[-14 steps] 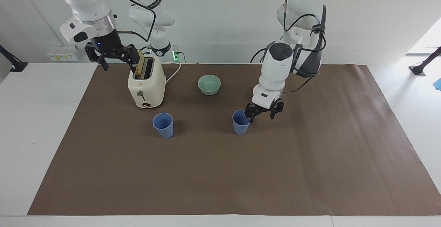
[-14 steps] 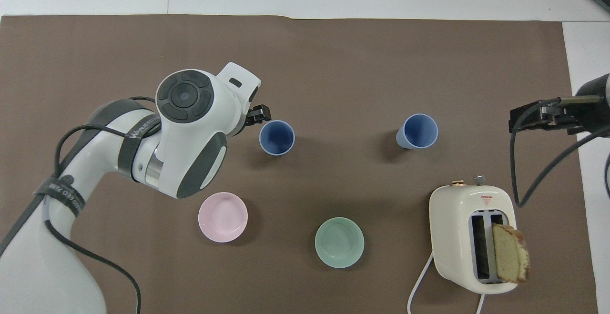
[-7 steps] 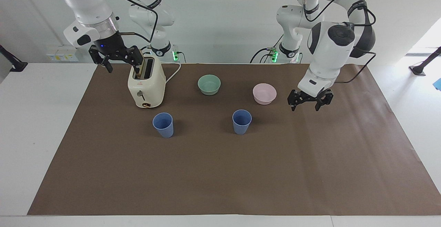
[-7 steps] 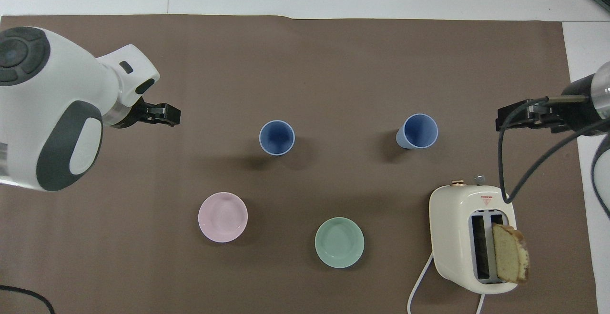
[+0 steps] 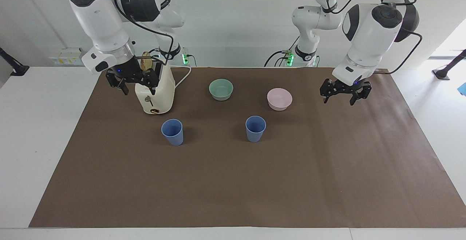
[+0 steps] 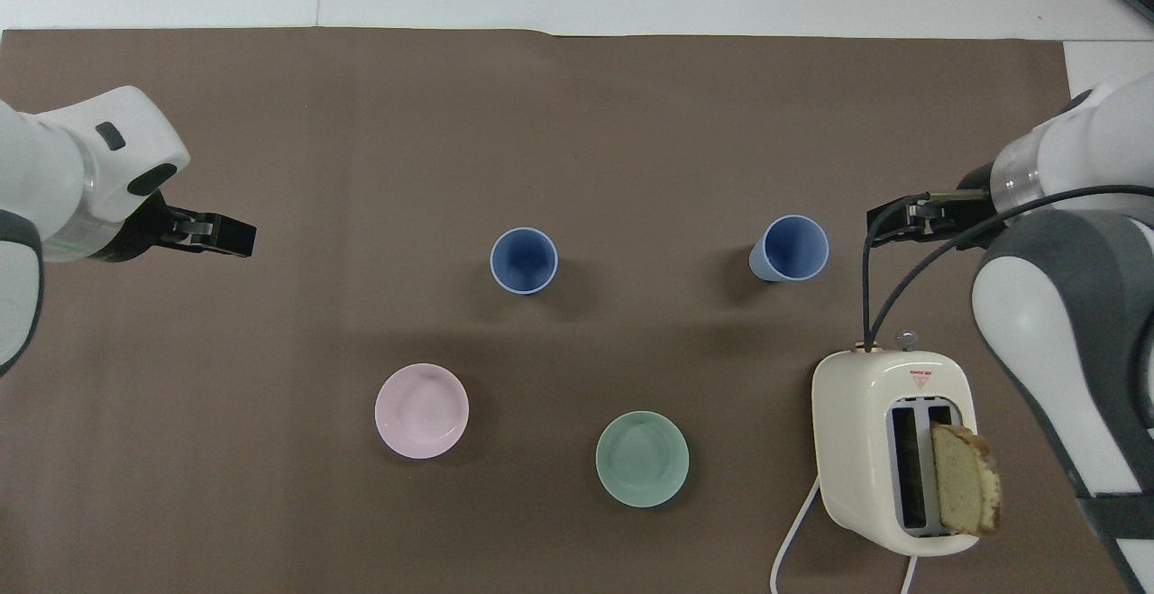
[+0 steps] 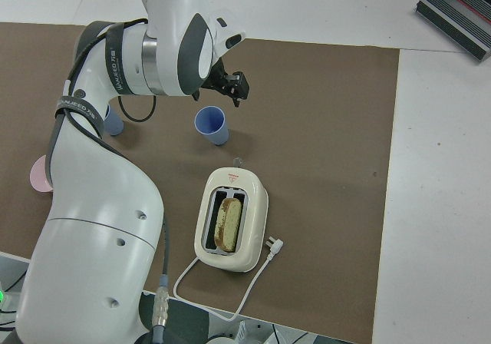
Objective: Stack blue cups with both arms
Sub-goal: 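Retract the left gripper while the right gripper grasps the other blue cup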
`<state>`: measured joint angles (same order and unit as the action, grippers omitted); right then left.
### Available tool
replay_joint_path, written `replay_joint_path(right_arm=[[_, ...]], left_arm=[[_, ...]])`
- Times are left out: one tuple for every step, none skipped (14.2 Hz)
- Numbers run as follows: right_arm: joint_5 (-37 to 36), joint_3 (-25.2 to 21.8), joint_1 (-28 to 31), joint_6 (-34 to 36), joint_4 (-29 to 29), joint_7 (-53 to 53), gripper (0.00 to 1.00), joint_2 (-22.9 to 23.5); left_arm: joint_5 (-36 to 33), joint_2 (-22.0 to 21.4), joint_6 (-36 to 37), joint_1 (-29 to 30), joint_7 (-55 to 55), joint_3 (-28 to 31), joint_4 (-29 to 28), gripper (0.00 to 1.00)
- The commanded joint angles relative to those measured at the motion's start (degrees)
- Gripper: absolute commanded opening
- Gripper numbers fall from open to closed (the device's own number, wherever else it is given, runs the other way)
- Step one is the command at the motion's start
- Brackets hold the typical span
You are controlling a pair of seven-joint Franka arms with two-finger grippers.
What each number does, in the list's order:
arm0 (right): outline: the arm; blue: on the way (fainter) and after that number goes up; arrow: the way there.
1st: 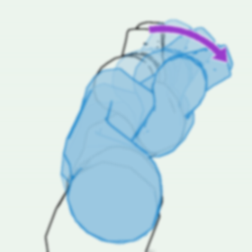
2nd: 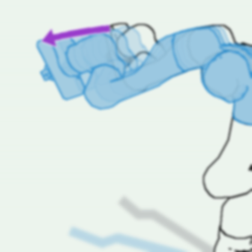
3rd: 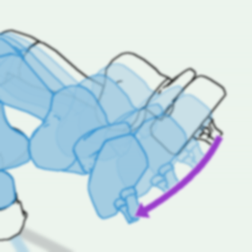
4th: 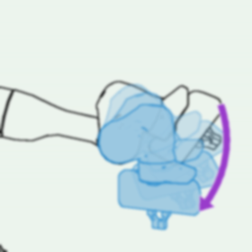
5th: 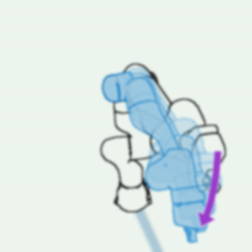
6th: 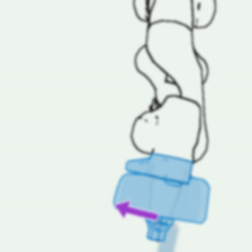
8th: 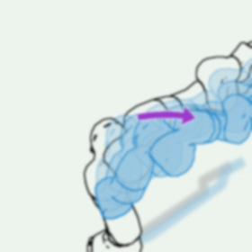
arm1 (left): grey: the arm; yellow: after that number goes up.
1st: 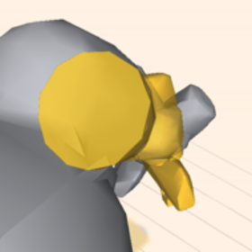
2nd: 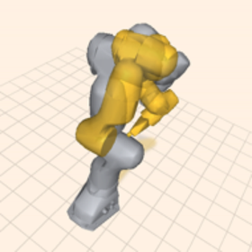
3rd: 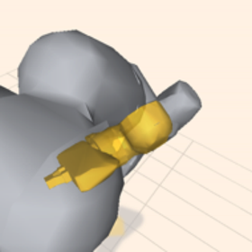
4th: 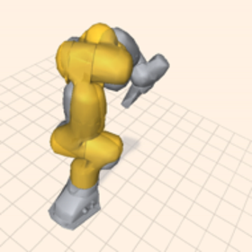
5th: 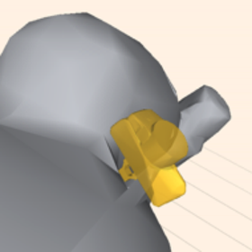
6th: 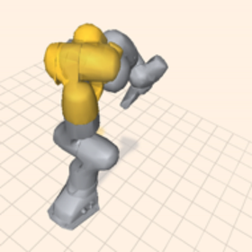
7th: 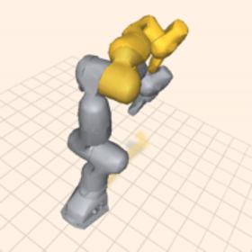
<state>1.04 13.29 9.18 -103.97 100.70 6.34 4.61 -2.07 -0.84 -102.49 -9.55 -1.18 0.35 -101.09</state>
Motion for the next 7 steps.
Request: replay_joint_path(right_arm=[[1.0, 0.1, 0.2, -7.4, 5.8, -0.5, 1.00, 0.6], [1.0, 0.2, 0.1, -10.0, 6.5, -0.5, 1.00, 1.1], [1.0, 0.1, -1.1, -11.7, 6.5, -0.4, 1.00, 2.1], [1.0, 0.1, -1.5, -12.6, 6.5, -0.3, 1.00, 2.9], [1.0, 0.1, -1.6, -13.0, 6.5, -0.1, 1.00, 4.2], [1.0, 0.1, -1.7, -14.1, 6.6, -0.1, 1.00, 5.5], [1.0, 0.1, -1.7, -15.9, 6.6, -0.1, 1.00, 6.7]], left_arm=[[-0.4, -1.4, 1.9, 2.2, -2.8, -0.4, -0.3, 1.00], [-0.4, -2.0, 2.1, 2.5, -2.9, -0.3, -0.3, 1.00], [-0.4, -2.5, 2.6, 3.7, -4.3, -0.4, -0.3, 1.00], [-0.3, -2.6, 3.1, 4.9, -6.8, -0.4, -0.3, 1.00], [0.1, -2.6, 3.7, 5.2, -6.6, -0.4, 0.2, 1.00], [0.8, -2.5, 4.2, 5.2, -6.4, -0.4, 0.7, 1.00], [0.9, -2.6, 5.2, 5.2, -6.3, -0.5, 1.5, 1.00]])
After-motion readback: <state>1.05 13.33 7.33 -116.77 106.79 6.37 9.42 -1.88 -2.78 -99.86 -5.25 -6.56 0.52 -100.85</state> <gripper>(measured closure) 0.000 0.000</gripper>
